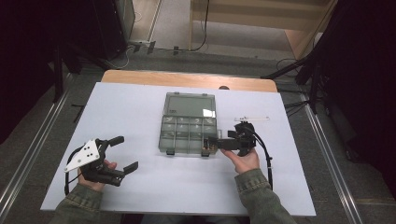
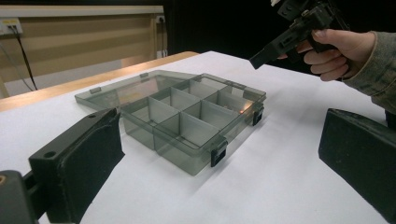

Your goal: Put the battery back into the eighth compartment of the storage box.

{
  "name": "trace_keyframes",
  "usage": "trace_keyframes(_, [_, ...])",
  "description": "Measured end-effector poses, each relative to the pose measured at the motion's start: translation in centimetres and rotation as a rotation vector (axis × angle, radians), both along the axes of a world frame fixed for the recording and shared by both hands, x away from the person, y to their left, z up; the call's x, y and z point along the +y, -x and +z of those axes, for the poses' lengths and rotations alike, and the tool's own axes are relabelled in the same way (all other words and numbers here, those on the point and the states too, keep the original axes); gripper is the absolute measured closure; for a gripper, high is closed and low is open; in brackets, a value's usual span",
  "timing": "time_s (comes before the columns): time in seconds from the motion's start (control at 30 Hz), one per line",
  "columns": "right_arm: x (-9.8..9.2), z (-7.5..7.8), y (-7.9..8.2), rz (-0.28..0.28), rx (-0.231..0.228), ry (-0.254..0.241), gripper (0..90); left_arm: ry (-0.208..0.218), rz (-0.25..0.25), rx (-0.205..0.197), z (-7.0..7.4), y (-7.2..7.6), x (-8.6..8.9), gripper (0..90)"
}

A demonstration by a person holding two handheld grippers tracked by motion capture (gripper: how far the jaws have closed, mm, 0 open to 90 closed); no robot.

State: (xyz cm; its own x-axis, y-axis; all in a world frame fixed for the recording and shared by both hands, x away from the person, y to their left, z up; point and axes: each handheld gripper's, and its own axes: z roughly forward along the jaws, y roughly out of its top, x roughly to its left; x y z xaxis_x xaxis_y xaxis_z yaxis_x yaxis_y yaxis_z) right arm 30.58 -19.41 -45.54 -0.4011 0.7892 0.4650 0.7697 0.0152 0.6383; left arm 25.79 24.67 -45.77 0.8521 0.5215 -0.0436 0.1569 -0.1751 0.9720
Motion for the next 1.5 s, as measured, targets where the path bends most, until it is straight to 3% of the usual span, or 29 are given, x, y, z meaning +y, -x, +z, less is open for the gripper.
trace_keyframes(0.23, [-0.6, 0.6, 1.3, 0.003, -0.14, 0.067, 0.0, 0.003, -0.001, 0.0, 0.0, 0.0, 0.0, 0.0])
trace_keyframes(0.43, [-1.5, 1.0, 2.8, 0.018, -0.248, 0.072, 0.0, 0.005, -0.001, 0.001, 0.0, 0.0, 0.0, 0.0])
trace_keyframes(0.53, [-2.2, 0.9, 3.2, 0.023, -0.277, 0.056, 0.0, 0.004, -0.002, 0.0, 0.0, 0.0, 0.0, 0.0])
trace_keyframes(0.7, [-3.2, 0.9, 4.0, -0.016, -0.309, 0.066, 0.0, 0.003, -0.001, 0.001, 0.0, 0.0, 0.0, 0.0])
trace_keyframes(0.77, [-3.6, 0.7, 4.4, -0.016, -0.345, 0.06, 0.0, 0.002, -0.002, 0.001, 0.0, 0.0, 0.0, 0.0])
trace_keyframes(0.9, [-4.2, 0.2, 5.1, 0.002, -0.348, 0.065, 0.0, 0.001, -0.002, 0.001, 0.0, 0.0, 0.0, 0.0])
trace_keyframes(1.0, [-4.7, -0.1, 5.6, 0.001, -0.391, 0.062, 0.0, -0.002, -0.001, 0.002, 0.0, 0.0, 0.0, 0.0])
trace_keyframes(1.17, [-6.1, -0.3, 6.4, -0.016, -0.388, 0.068, 0.0, 0.0, 0.0, 0.0, 0.0, 0.0, 0.0, 0.0])
trace_keyframes(1.3, [-7.5, -0.8, 7.4, -0.042, -0.436, 0.03, 0.0, 0.0, -0.002, 0.0, 0.0, 0.1, -0.1, 0.0])
trace_keyframes(1.37, [-8.2, -1.0, 7.7, -0.04, -0.433, 0.022, 0.0, 0.0, -0.003, 0.001, 0.0, 0.1, -0.1, 0.0])
trace_keyframes(1.43, [-8.9, -1.5, 8.4, -0.065, -0.503, -0.002, 0.0, 0.001, -0.002, 0.0, 0.0, 0.1, 0.0, 0.0])
trace_keyframes(1.5, [-9.5, -1.7, 8.8, -0.075, -0.513, -0.001, 0.0, -0.001, -0.002, 0.0, 0.0, 0.1, 0.0, 0.0])
